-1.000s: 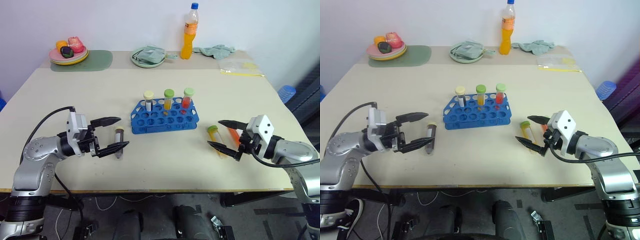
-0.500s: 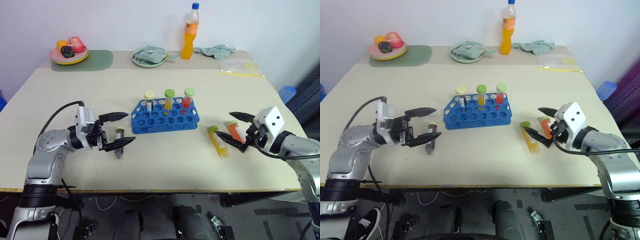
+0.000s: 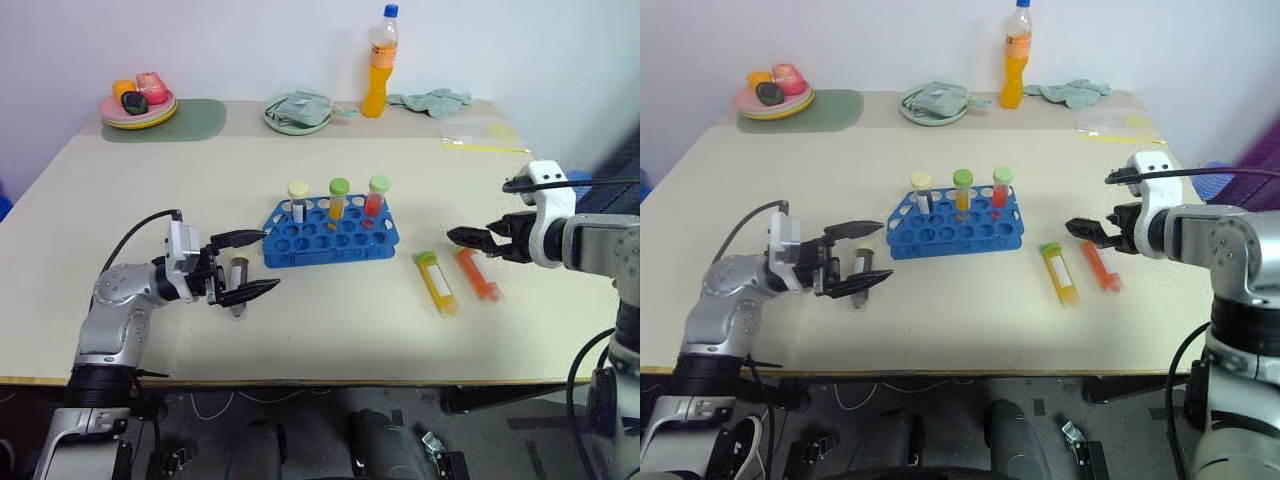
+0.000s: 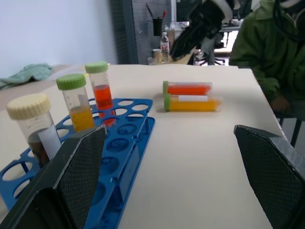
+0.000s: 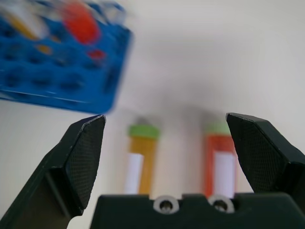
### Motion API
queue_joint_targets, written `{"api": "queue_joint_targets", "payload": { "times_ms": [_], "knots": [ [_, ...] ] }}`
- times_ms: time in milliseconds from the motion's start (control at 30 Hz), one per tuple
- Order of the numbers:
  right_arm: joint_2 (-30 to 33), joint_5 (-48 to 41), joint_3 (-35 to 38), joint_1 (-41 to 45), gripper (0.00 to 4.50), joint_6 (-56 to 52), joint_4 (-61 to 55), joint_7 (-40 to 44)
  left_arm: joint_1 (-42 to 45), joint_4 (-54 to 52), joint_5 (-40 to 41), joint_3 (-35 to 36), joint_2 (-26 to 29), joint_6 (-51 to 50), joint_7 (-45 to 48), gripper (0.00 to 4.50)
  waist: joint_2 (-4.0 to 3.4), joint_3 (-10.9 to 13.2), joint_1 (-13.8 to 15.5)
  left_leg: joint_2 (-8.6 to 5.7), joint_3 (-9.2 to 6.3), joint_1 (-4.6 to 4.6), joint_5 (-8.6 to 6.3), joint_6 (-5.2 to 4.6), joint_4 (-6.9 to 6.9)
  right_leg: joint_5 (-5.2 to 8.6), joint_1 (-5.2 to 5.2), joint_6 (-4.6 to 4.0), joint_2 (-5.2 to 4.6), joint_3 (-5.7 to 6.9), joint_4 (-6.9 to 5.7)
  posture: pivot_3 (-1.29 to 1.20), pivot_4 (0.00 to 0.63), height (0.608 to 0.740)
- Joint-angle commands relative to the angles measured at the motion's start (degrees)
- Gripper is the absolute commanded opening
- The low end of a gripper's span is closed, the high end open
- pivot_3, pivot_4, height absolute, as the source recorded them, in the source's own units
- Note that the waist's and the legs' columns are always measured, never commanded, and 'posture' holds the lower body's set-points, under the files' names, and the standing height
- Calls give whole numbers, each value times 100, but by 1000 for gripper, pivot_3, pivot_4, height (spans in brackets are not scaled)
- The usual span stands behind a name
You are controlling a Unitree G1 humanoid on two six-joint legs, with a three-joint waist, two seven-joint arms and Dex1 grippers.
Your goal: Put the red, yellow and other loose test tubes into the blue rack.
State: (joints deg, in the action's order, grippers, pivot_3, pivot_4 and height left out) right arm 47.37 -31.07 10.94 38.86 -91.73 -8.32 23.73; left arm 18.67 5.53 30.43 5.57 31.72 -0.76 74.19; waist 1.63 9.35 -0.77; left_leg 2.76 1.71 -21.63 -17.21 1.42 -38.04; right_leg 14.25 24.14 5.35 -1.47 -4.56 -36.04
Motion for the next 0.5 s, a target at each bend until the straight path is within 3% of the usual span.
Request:
{"api": "queue_joint_targets", "payload": {
  "times_ms": [33,267,500],
  "knots": [
    [315,-13,-562,332,4500,-77,807,-110,-89,-149,-23,18,-51,158,-36,4430,-1,0,-17,-1,3,-5,0,-1,0,0,6,0,-2,-1,0,0,150,740],
    [724,302,-2082,929,4500,224,1715,459,-598,-736,9,41,-43,92,-289,4430,-3,0,-81,1,10,-21,-2,-4,-2,-2,31,4,0,-5,-3,0,150,740],
    [421,655,-2666,1499,4500,670,2705,908,-891,-1198,63,141,85,-89,-593,4430,-4,-1,-154,1,7,-24,-2,-4,-3,-3,31,5,1,-4,-4,0,150,740]
  ]
}}
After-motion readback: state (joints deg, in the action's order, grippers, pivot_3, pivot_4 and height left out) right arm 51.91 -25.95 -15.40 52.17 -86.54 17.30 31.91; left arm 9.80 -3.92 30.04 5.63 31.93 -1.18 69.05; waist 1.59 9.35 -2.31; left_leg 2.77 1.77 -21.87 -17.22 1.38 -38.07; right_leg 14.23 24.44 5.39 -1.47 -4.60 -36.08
